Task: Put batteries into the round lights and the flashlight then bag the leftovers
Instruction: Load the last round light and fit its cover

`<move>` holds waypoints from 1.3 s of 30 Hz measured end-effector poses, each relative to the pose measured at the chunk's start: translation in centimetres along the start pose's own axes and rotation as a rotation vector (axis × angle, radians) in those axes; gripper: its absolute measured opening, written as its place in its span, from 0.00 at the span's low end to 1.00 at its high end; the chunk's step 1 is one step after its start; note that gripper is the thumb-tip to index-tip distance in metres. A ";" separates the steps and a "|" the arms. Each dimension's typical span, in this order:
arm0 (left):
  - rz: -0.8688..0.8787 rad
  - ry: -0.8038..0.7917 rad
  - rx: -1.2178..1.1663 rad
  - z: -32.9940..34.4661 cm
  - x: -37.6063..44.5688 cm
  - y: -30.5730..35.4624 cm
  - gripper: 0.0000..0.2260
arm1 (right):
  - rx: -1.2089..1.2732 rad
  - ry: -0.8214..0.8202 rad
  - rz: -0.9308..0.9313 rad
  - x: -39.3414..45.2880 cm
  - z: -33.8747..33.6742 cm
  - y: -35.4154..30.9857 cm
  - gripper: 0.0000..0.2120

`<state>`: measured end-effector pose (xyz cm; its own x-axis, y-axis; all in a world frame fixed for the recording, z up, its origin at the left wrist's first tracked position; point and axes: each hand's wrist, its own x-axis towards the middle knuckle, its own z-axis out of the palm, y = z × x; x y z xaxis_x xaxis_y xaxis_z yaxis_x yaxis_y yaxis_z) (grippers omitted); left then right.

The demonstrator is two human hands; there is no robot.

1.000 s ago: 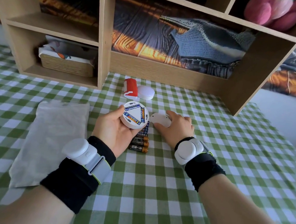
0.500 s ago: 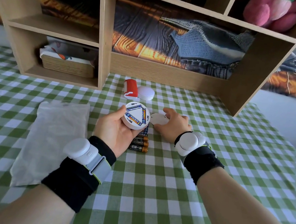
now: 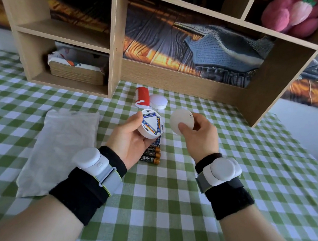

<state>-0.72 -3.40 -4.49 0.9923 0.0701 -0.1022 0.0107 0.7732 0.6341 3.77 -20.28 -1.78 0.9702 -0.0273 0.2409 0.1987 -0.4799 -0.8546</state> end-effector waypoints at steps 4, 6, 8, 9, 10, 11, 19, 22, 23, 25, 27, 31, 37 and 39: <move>0.012 -0.062 0.080 -0.3 -0.1 -0.3 0.25 | -0.025 0.023 -0.181 -1.5 0.1 -1.8 0.12; 0.026 -0.095 0.109 -0.2 -0.3 -0.2 0.26 | -0.084 -0.010 -0.299 -2.3 0.6 -2.2 0.13; 0.048 -0.128 0.125 0.0 -0.6 -0.1 0.28 | -0.138 -0.071 -0.440 -2.9 1.3 -2.2 0.15; 0.059 -0.142 0.133 0.1 -0.7 0.0 0.29 | -0.156 -0.107 -0.491 -3.1 1.6 -2.0 0.16; 0.070 -0.149 0.144 0.1 -0.7 0.1 0.30 | -0.171 -0.147 -0.516 -3.2 2.0 -1.8 0.17; 0.079 -0.155 0.157 0.2 -0.7 0.1 0.30 | -0.185 -0.188 -0.523 -3.2 2.2 -1.6 0.19; 0.056 -0.193 0.205 0.1 -0.5 -0.1 0.24 | -0.145 -0.335 -0.497 -2.3 1.9 -0.1 0.23; -0.001 -0.184 0.133 0.1 -0.3 -0.2 0.23 | -0.080 -0.341 -0.496 -2.1 1.6 0.2 0.24; -0.029 -0.177 0.098 0.0 -0.3 -0.1 0.22 | -0.061 -0.345 -0.476 -2.1 1.6 0.3 0.24; -0.059 -0.182 0.059 0.0 -0.3 -0.2 0.21 | -0.015 -0.341 -0.439 -2.0 1.5 0.7 0.24; -0.055 -0.180 0.061 0.0 -0.2 -0.2 0.20 | 0.033 -0.326 -0.427 -1.9 1.3 0.9 0.23; -0.028 -0.148 0.079 0.1 -0.2 -0.3 0.22 | 0.041 -0.314 -0.462 -1.9 0.9 1.1 0.25; -0.014 -0.156 0.174 0.2 -0.2 -0.4 0.22 | 0.002 -0.330 -0.500 -2.2 1.2 1.2 0.28; -0.010 -0.164 0.187 0.2 -0.3 -0.5 0.22 | 0.012 -0.331 -0.512 -2.3 1.2 1.0 0.28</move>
<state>-1.00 -3.92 -4.62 0.9986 -0.0516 0.0069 0.0279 0.6424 0.7658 1.88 -19.60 -3.77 0.7420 0.4797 0.4684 0.6513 -0.3501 -0.6733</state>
